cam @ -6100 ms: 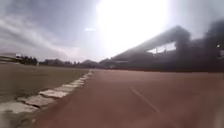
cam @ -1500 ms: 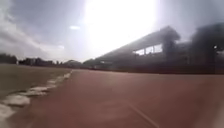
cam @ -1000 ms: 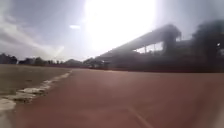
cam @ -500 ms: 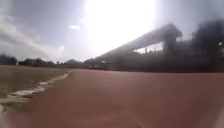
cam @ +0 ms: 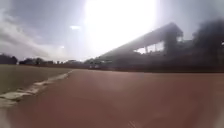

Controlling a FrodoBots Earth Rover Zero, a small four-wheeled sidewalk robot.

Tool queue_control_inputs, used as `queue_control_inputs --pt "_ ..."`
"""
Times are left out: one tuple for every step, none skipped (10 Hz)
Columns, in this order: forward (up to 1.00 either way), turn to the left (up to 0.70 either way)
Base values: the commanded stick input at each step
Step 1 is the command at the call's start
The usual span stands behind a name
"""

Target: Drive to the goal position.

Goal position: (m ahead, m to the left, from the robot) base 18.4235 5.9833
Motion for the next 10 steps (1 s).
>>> queue_control_inputs --pt "0.70 0.00" --pt "0.70 0.00" --pt "0.70 0.00" --pt "0.70 0.00" --pt "0.70 0.00" --pt "0.70 0.00" --pt "0.70 0.00" --pt "0.70 0.00" --pt "0.70 0.00" --pt "0.70 0.00"
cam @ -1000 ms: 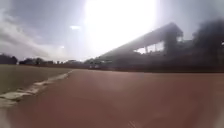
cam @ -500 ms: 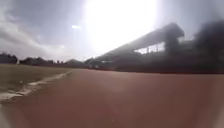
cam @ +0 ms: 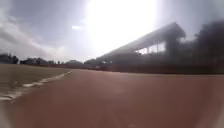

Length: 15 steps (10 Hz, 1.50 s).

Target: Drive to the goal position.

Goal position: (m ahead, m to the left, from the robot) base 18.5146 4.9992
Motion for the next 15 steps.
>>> queue_control_inputs --pt "0.70 0.00" --pt "0.70 0.00" --pt "0.70 0.00" --pt "0.70 0.00" --pt "0.70 0.00" --pt "0.70 0.00" --pt "0.70 0.00" --pt "0.70 0.00" --pt "0.70 0.00" --pt "0.70 0.00" --pt "0.70 0.00" --pt "0.70 0.00" --pt "0.70 0.00" --pt "0.70 0.00" --pt "0.70 0.00"
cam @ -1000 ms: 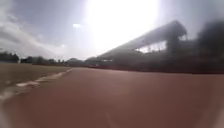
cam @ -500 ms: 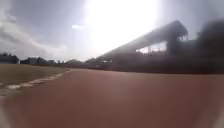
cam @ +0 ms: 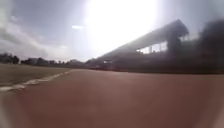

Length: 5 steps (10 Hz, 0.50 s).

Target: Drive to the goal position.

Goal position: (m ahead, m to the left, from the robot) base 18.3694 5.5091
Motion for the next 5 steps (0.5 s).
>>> queue_control_inputs --pt "0.70 0.00" --pt "0.70 0.00" --pt "0.70 0.00" --pt "0.70 0.00" --pt "0.70 0.00"
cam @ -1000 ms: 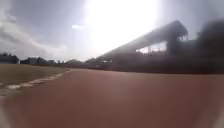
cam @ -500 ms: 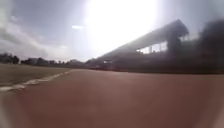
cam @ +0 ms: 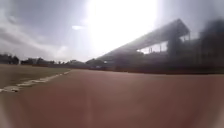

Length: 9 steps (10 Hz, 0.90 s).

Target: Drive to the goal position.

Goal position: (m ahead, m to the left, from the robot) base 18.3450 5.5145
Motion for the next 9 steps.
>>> queue_control_inputs --pt "0.70 0.00" --pt "0.70 0.00" --pt "0.70 0.00" --pt "0.70 0.00" --pt "0.70 0.00" --pt "0.70 0.00" --pt "0.70 0.00" --pt "0.70 0.00" --pt "0.70 0.00"
